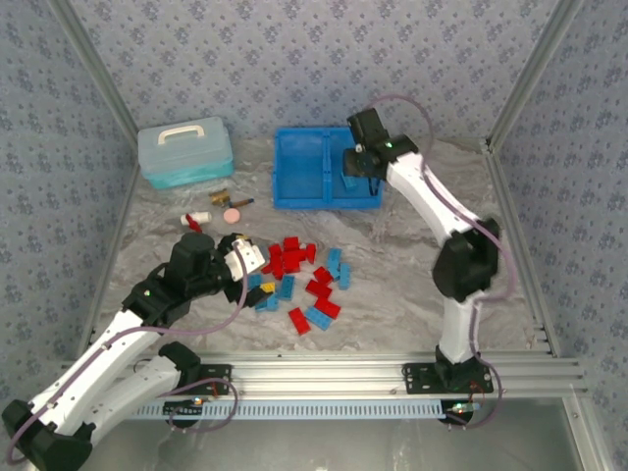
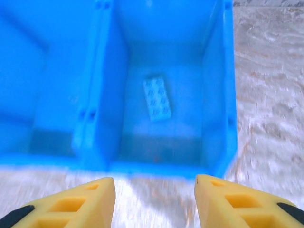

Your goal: Sort the legos into containers by color

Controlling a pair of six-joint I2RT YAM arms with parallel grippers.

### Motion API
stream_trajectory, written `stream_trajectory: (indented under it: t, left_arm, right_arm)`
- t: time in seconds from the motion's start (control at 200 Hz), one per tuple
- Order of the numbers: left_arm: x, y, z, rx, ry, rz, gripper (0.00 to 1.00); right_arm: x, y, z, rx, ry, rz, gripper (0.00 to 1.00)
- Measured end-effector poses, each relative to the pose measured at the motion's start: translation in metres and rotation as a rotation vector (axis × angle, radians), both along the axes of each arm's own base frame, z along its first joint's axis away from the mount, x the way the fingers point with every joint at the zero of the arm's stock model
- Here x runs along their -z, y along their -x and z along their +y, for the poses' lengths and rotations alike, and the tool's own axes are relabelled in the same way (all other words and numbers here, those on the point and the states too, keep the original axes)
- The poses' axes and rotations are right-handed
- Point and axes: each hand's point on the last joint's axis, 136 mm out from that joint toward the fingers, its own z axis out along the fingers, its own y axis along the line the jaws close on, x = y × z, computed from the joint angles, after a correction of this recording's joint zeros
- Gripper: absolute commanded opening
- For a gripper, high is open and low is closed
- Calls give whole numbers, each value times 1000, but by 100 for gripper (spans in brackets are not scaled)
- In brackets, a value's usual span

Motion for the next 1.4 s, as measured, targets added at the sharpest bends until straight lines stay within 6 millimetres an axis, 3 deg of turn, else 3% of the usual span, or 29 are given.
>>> stream_trajectory:
  t: [0.09,0.165,0.37,0.46,0.784,0.979,1.399]
  left_arm:
    - [1,0,1,-1,-5,-2,99]
    - [2,-1,1,-2,-10,-5,99]
    - [6,3,-1,27,-13,4,99]
    - [10,5,-4,44,-19,21,99]
    - [14,5,-5,54,-29,32,99]
    - [14,5,-5,52,-30,31,99]
    - [14,5,-4,52,-32,30,99]
  right_arm:
    - [-8,50,5,-41,-24,-15,51]
    - [7,88,13,-75,-34,12,53]
    - [114,179,23,-137,57,246,69]
    - [144,202,22,-137,87,326,69]
    - [181,204,42,-123,85,384,53]
    - [183,200,47,-100,53,373,41]
    - [187,208,43,-88,52,383,44]
